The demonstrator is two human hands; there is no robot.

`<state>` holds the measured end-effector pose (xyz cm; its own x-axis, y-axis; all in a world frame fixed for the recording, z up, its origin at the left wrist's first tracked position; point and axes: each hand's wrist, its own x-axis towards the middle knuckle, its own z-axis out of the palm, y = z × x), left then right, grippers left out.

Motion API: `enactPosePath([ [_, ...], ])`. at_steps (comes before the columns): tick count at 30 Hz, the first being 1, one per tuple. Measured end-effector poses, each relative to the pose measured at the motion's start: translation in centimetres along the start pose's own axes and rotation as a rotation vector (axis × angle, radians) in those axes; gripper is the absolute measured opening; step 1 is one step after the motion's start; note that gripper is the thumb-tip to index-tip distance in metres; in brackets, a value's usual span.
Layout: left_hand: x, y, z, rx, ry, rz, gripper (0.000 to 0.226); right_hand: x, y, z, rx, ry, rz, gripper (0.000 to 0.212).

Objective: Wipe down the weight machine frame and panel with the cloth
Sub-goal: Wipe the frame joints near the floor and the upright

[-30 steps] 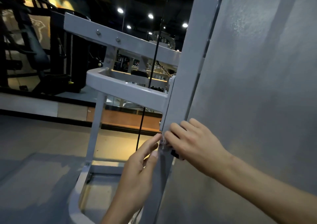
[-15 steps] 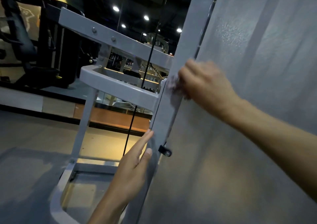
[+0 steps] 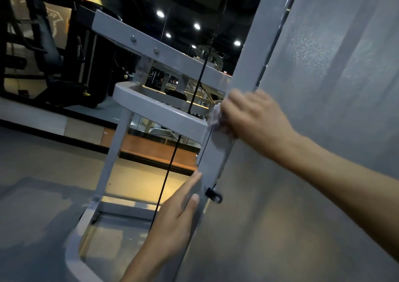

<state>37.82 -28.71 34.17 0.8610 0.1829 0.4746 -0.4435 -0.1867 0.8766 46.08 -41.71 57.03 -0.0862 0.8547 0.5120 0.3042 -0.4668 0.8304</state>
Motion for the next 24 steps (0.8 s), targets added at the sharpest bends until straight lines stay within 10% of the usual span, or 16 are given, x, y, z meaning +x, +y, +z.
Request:
enactPosePath([
  [14,1.2,-0.3,-2.1,-0.113,0.009,-0.029,0.04,11.6,-1.0,1.7,0.128,-0.56,0.087,0.027],
  [24,0.1,0.5,-3.5,-0.089,0.03,-0.034,0.038,10.6,-5.0,1.4,0.211,-0.615,0.187,0.014],
])
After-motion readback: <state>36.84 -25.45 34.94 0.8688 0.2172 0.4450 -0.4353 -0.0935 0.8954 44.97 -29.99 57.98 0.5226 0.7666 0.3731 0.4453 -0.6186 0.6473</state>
